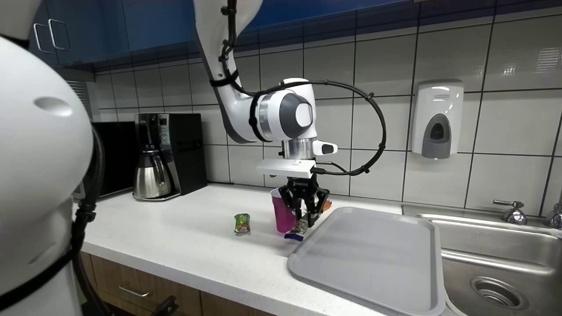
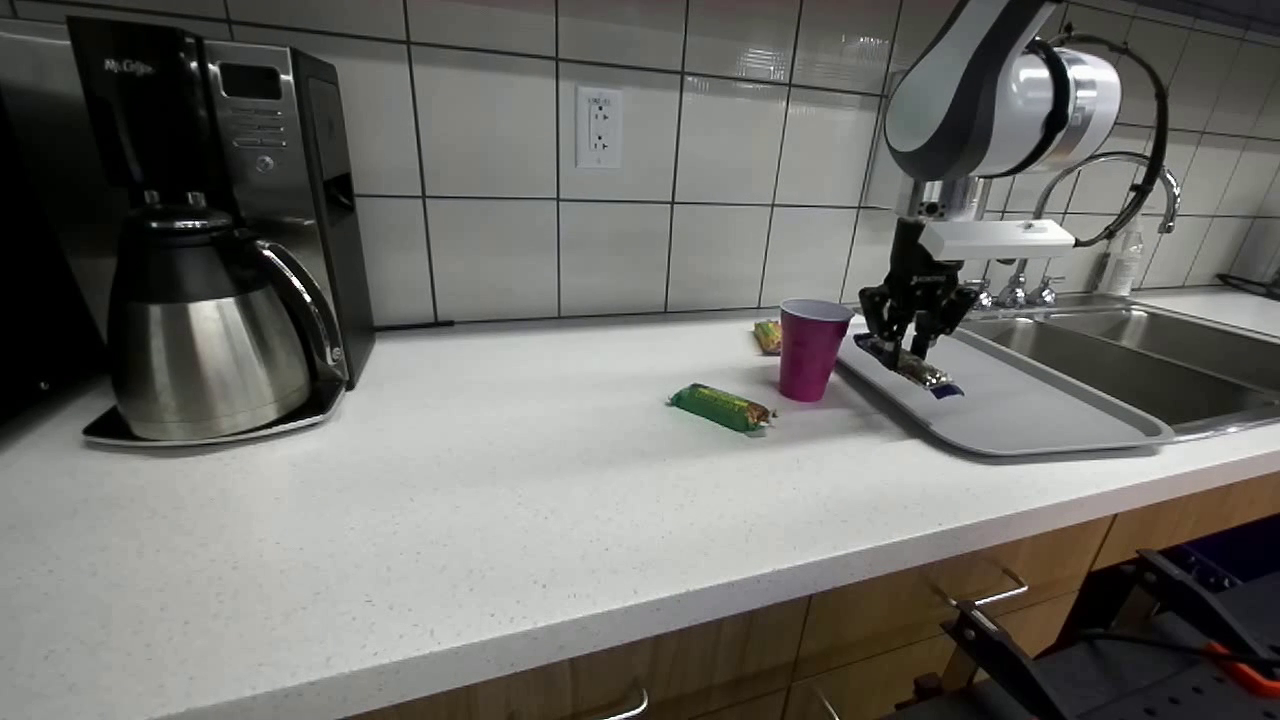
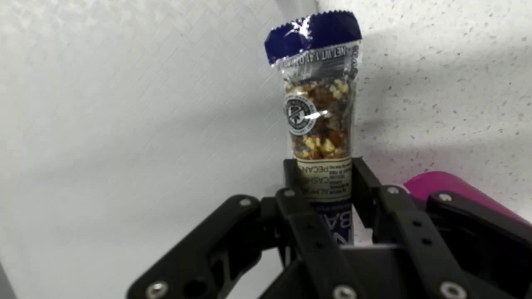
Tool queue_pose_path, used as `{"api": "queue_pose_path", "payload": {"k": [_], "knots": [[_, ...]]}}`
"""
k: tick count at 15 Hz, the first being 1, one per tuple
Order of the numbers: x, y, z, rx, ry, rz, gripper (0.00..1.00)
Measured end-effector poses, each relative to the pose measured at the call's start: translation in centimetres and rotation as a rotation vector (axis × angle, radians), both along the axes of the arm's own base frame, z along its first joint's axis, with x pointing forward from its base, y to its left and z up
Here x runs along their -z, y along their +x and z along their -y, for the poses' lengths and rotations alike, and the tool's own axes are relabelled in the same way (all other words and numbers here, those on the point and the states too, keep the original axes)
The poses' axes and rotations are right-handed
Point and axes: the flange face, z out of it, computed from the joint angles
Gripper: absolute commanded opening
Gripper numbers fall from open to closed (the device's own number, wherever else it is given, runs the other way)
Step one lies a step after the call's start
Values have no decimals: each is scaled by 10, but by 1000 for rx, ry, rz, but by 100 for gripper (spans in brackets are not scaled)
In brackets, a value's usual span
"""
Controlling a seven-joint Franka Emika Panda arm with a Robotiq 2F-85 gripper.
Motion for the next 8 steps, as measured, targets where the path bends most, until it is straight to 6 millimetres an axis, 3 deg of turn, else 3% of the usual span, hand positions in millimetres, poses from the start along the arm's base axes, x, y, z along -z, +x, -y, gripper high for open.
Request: {"api": "queue_pose_path", "payload": {"k": [8], "knots": [[0, -13, -28, 11, 13, -39, 8]]}}
